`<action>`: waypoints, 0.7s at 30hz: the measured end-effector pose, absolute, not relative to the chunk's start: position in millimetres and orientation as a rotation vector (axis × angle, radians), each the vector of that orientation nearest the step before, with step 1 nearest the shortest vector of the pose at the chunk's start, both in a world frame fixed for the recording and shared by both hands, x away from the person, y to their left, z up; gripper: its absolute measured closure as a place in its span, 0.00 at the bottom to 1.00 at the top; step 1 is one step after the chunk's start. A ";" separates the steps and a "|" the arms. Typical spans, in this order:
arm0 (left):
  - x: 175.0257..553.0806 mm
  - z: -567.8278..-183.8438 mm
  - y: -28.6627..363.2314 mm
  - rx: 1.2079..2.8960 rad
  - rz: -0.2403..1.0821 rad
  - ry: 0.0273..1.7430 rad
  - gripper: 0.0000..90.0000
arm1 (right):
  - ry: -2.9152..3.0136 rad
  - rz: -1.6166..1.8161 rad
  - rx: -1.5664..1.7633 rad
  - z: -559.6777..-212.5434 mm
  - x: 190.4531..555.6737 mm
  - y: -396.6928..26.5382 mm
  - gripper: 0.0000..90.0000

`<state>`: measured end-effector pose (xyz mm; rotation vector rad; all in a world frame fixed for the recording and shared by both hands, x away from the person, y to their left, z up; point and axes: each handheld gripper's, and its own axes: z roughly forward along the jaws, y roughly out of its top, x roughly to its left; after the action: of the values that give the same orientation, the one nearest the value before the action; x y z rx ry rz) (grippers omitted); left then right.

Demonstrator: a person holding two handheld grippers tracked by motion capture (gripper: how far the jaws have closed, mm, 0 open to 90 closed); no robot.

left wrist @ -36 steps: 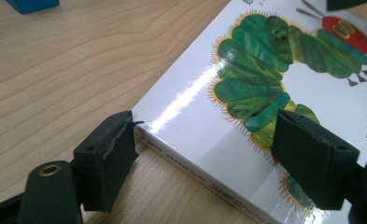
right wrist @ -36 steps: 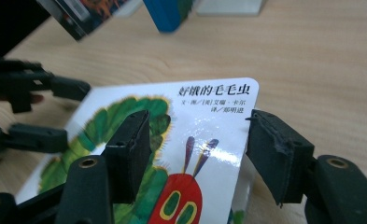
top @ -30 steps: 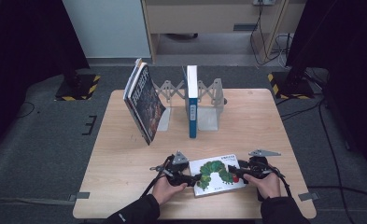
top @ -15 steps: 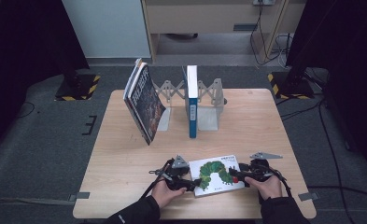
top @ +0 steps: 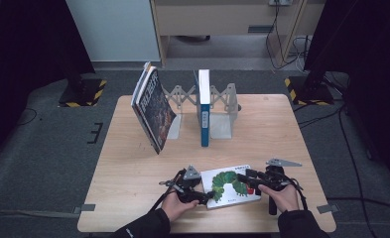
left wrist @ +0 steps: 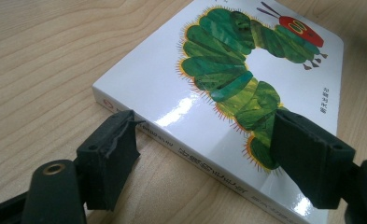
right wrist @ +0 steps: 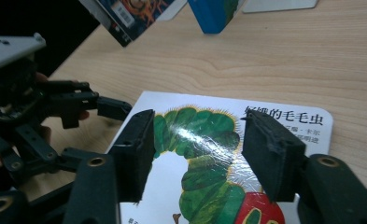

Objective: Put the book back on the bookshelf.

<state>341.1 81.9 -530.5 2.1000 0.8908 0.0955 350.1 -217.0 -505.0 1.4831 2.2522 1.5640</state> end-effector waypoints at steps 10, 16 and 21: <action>340.2 -529.6 83.1 2.091 0.083 0.916 0.29 | 2.214 1.358 1.580 -520.9 355.2 -238.4 0.43; 341.6 -529.4 84.4 2.085 0.075 0.927 0.32 | 2.253 1.336 1.578 -524.2 356.4 -232.4 0.44; 343.9 -529.5 84.6 2.081 0.076 0.927 0.32 | 2.240 1.357 1.594 -523.4 356.8 -233.7 0.44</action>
<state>343.9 84.6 -529.5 2.0808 0.9274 0.0763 356.8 -233.7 -523.4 1.5942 2.2403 1.3568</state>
